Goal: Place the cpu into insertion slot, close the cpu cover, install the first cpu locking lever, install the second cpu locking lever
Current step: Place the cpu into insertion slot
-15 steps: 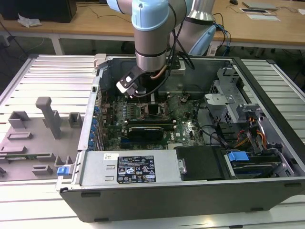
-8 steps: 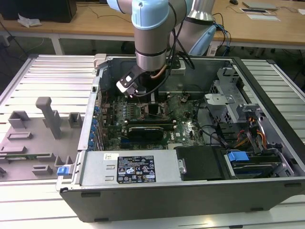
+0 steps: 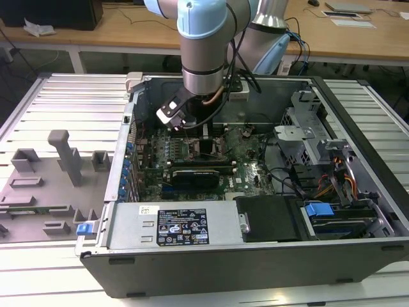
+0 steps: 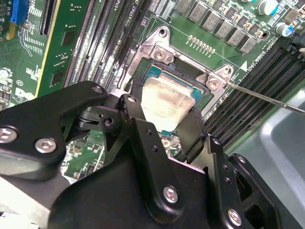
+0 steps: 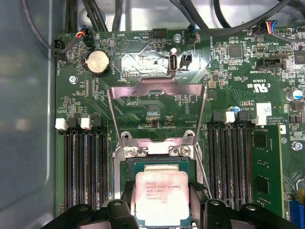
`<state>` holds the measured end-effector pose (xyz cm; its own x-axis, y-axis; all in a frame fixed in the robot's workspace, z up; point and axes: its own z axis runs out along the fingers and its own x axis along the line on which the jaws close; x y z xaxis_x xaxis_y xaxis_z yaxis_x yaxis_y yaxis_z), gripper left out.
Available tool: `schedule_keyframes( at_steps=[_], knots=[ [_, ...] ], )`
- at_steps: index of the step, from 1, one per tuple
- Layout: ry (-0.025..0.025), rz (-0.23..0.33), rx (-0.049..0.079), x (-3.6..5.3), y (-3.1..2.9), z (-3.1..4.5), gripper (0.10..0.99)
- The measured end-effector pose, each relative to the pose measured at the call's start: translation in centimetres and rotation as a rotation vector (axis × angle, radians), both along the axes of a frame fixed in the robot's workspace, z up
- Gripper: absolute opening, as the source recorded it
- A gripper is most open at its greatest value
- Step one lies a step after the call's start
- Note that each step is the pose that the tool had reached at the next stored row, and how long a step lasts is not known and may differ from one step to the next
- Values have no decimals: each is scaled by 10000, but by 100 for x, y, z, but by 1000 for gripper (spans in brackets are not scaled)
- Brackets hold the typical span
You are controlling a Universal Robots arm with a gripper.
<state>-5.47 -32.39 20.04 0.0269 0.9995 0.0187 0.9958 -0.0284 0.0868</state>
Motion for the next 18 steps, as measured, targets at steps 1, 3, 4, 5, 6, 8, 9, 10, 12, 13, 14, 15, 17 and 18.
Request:
schedule_keyframes(
  at_steps=[1, 3, 4, 5, 6, 8, 9, 10, 12, 13, 14, 15, 17, 18],
  knots=[
    [0, 1, 0, 1, 0, 0, 537],
    [0, 1, -1, 2, 0, 0, 537],
    [0, 1, 0, 2, 0, 0, 537],
    [0, 1, 1, 3, 0, -1, 553],
    [0, 0, 0, 3, 0, -1, 553],
    [0, 1, 0, 3, 0, -1, 616],
    [0, 2, 0, 4, 0, -1, 616],
    [0, 1, 1, 4, 0, 1, 616],
    [0, 1, -5, 4, 0, 21, 616],
    [-1, 3, -14, 5, 0, 42, 616],
    [0, 3, -22, 4, 0, 58, 616],
    [1, 1, -34, 4, 0, 81, 616],
    [-1, 2, -41, 4, 0, 94, 616],
    [-1, 2, -43, 4, 0, 94, 616]
  ],
)
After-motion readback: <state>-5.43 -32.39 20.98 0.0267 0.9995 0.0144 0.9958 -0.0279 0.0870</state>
